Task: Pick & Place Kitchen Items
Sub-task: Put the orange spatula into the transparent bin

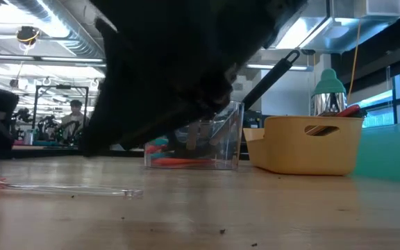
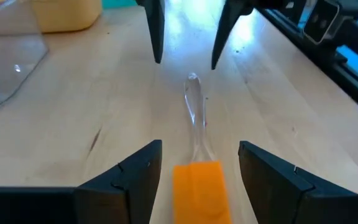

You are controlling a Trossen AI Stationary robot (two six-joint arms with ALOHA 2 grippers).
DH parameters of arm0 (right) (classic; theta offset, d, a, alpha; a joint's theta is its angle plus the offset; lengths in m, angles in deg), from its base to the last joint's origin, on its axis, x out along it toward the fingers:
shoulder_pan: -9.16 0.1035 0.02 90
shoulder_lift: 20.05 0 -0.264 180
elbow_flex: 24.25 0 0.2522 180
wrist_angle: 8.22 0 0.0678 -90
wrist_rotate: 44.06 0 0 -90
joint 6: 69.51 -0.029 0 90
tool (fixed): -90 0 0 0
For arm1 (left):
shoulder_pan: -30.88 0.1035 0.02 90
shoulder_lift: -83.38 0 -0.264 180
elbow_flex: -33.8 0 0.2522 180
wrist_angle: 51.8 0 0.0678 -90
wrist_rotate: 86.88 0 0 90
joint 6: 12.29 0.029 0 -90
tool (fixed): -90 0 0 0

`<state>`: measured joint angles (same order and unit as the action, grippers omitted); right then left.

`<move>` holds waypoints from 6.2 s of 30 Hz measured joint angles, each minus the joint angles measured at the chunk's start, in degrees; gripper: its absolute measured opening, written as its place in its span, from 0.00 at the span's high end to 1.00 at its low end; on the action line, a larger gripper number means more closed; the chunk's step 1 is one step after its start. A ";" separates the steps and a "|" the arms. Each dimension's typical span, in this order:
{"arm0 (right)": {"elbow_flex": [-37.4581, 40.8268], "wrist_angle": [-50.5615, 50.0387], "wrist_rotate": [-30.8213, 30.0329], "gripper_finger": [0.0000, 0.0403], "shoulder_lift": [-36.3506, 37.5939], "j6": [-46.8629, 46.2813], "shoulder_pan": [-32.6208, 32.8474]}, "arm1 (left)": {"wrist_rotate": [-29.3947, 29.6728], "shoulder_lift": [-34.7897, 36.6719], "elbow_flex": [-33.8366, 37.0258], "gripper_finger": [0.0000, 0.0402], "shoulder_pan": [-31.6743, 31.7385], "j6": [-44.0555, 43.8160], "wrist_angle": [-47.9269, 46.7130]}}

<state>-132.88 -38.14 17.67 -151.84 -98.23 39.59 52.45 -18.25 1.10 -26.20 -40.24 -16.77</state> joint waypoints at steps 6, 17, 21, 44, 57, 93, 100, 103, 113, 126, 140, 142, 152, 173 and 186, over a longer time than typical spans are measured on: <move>-0.02 1.50 -0.02 0.40 0.00 2.61 -0.02 | -1.75 -2.24 -0.02 0.48 0.72 -1.54 2.22; -0.02 4.01 -0.19 0.40 0.00 4.80 -0.24 | -2.40 -7.25 -0.10 0.48 0.68 -6.05 4.16; -0.02 4.10 -0.17 0.40 0.00 5.12 -0.52 | -2.68 -8.05 -0.13 0.48 0.86 -6.55 4.21; -0.02 4.87 0.00 0.40 0.00 4.08 -0.68 | -1.69 -8.01 -3.69 0.65 1.14 -9.51 -6.10; -0.11 7.82 5.22 0.40 -4.12 3.22 -1.47 | -1.73 -7.97 -3.58 0.65 1.06 -6.86 -4.57; -0.13 7.87 7.06 0.40 -4.37 2.51 -1.99 | -2.87 -4.36 -3.47 0.65 2.93 -0.24 -3.87; -0.13 7.80 7.13 0.40 -4.37 2.14 -1.99 | -2.77 -4.27 -4.92 0.65 2.79 2.43 -3.62; -0.13 7.78 7.13 0.40 -4.37 2.13 -1.99 | -2.83 -4.25 -5.44 0.65 2.80 2.82 -3.58; -0.29 5.11 8.37 0.63 -4.29 -1.94 -2.10 | -2.03 -4.25 -5.44 0.65 2.82 2.82 -3.67; -0.24 4.09 9.97 0.96 -4.17 -4.21 -2.05 | -1.49 -4.14 -5.42 0.65 2.86 3.22 -3.46; -1.81 4.24 9.62 0.96 -3.96 -4.10 -1.16 | 5.01 4.87 -5.51 0.65 -0.60 9.58 -3.15; -2.63 3.98 10.59 0.96 -3.96 -4.10 -0.55 | 7.49 7.79 -5.51 0.65 -2.25 11.59 -3.23; -19.66 -18.76 1.69 0.96 -3.32 -12.82 2.87 | 12.23 16.20 -5.37 0.65 -8.59 14.67 -3.82; -40.09 -55.25 -5.21 0.96 -1.09 -39.95 -7.88 | 12.01 10.87 -5.35 0.65 -8.53 7.91 -3.54; -39.35 -59.72 9.86 0.96 -1.10 -44.25 -21.08 | 11.27 10.87 -5.35 0.65 -9.31 7.52 -3.54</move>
<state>-172.24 -97.86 27.53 -152.94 -142.48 18.51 63.72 -7.38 -4.25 -35.51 -32.72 -20.31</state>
